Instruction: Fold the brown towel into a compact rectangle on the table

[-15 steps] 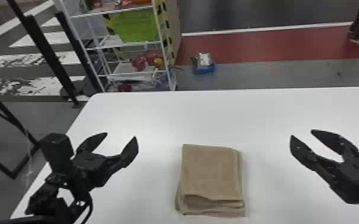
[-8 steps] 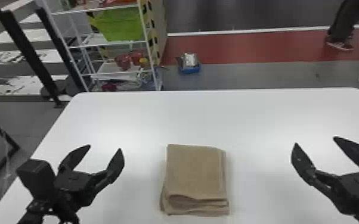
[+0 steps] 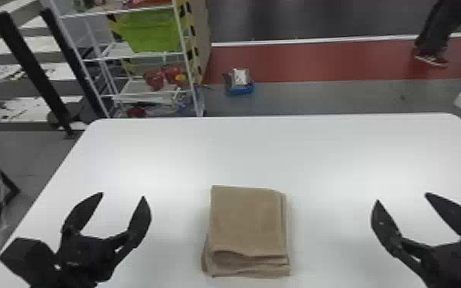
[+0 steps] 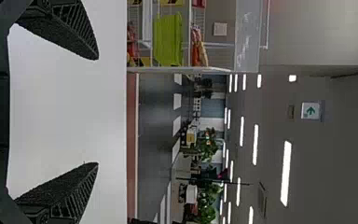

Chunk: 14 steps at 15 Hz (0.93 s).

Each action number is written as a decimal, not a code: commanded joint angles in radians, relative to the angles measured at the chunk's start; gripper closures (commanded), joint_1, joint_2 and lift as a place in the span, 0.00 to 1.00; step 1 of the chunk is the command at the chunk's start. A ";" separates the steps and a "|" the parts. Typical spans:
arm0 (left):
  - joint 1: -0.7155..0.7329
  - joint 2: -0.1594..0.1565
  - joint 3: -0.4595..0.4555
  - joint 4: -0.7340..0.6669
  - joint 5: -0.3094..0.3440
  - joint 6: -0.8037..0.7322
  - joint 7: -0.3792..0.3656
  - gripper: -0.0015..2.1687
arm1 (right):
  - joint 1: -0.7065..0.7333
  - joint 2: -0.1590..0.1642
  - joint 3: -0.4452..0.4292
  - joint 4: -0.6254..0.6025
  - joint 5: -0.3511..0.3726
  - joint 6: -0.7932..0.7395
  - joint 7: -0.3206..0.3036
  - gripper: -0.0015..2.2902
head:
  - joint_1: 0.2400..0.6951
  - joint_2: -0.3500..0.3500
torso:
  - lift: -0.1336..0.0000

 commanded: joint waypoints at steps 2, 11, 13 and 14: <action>0.017 -0.003 -0.005 0.004 0.002 -0.045 0.003 0.03 | 0.005 0.003 0.009 0.008 0.000 -0.013 0.000 0.04 | 1.00 0.71 | 0.00; 0.053 -0.003 -0.004 -0.010 0.006 -0.045 0.000 0.03 | 0.026 0.004 0.031 0.011 0.000 -0.062 -0.004 0.04 | 1.00 0.74 | 0.00; 0.060 -0.003 -0.004 -0.012 0.006 -0.064 0.000 0.03 | 0.029 0.004 0.034 0.008 0.000 -0.065 -0.004 0.04 | 1.00 0.74 | 0.00; 0.063 -0.003 -0.004 -0.012 0.006 -0.067 -0.002 0.03 | 0.029 0.004 0.037 0.008 0.000 -0.065 -0.004 0.04 | 1.00 0.74 | 0.00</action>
